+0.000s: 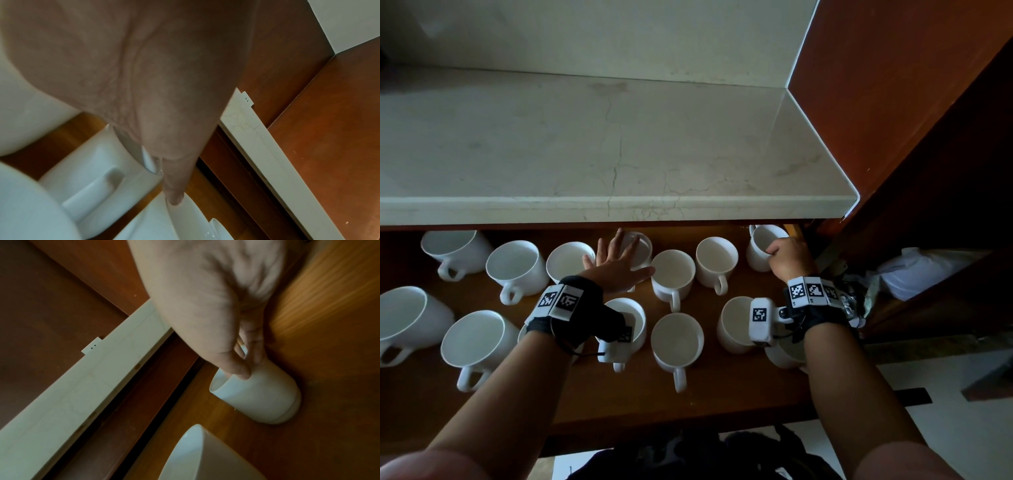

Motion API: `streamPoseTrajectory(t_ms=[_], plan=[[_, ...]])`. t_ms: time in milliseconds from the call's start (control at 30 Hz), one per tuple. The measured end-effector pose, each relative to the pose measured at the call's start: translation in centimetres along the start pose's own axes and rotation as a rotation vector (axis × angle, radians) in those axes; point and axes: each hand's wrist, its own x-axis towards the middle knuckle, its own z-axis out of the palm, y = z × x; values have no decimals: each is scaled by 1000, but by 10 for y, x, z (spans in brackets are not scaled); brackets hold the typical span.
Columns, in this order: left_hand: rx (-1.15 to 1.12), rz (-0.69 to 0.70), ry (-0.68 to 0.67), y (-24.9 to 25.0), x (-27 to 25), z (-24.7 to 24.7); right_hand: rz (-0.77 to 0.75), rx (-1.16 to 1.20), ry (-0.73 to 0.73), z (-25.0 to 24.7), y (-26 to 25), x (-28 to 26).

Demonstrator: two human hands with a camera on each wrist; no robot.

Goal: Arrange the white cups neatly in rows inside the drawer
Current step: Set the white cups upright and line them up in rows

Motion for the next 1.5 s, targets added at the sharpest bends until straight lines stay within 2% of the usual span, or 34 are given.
streamPoseTrajectory(t_ms=[133, 333, 500, 567, 733, 867, 933, 1000, 1067, 1133, 1500], plan=[[-1, -2, -5, 1, -1, 0, -61, 76, 24, 8, 2, 4], [-4, -1, -6, 1, -2, -1, -124, 114, -37, 13, -1, 8], [-17, -1, -10, 2, -3, -1, -59, -45, -149, 8, 12, 9], [-14, 1, -11, 2, -3, -1, -27, -80, -125, 10, 14, 9], [-11, -3, -13, 1, -3, -1, -25, 25, -58, 10, 9, 8], [-12, 0, -20, 1, -3, -2, -54, 85, -118, 9, -1, 3], [-10, 0, -22, 1, -3, -2, -121, 26, -129, 8, -2, 1], [-6, 1, -21, 1, -3, -2, -155, -84, -73, 3, 0, -1], [-6, 2, -21, 1, -4, -2, -177, -185, -40, 1, 6, 2], [-1, 3, -20, 1, -4, -1, -161, -218, -70, 0, 7, 2], [1, 3, -24, 2, -5, -3, -148, -149, -60, -2, -6, -5]])
